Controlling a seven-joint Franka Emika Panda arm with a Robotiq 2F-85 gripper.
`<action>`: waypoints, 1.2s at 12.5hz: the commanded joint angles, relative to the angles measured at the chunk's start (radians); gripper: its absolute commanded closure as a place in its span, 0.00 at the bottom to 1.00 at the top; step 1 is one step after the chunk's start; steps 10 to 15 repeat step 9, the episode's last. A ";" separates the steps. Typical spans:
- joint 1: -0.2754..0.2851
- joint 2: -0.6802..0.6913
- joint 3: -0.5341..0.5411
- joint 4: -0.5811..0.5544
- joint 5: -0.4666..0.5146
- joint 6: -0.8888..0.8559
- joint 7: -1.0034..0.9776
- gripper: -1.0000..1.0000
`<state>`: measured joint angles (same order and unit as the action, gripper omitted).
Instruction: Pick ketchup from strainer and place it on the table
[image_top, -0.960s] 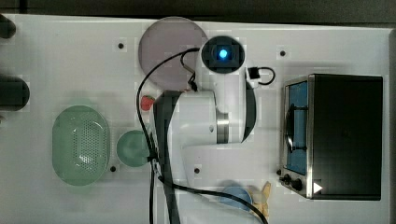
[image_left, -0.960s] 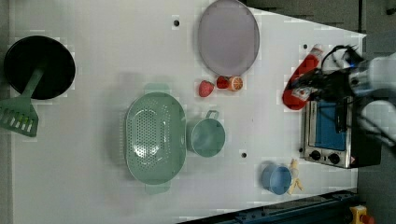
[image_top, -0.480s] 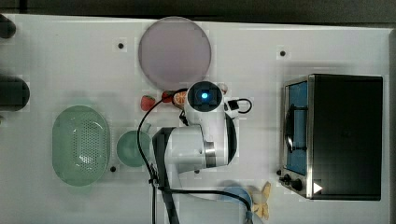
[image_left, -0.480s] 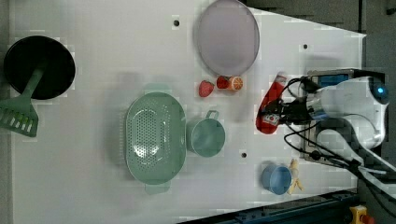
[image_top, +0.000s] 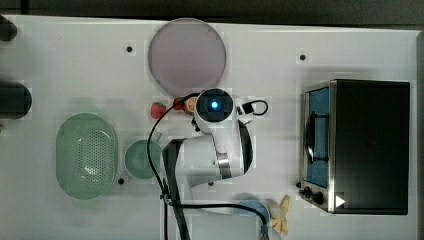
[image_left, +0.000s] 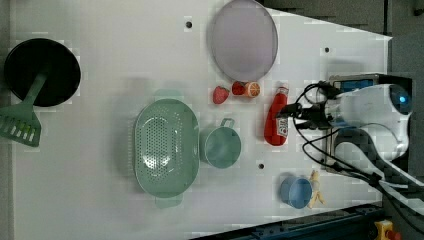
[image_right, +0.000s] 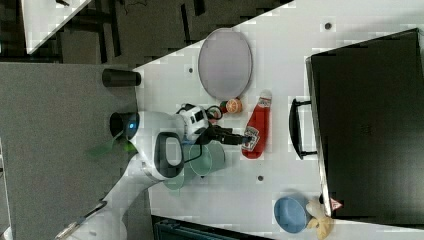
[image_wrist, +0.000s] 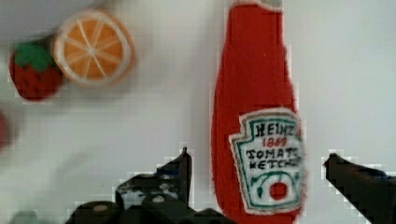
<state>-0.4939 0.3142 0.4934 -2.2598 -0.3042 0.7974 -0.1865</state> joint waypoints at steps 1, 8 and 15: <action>-0.001 -0.165 0.003 0.157 0.020 -0.066 -0.033 0.00; 0.000 -0.273 0.034 0.472 0.295 -0.562 0.058 0.00; -0.001 -0.278 0.034 0.509 0.295 -0.569 0.060 0.00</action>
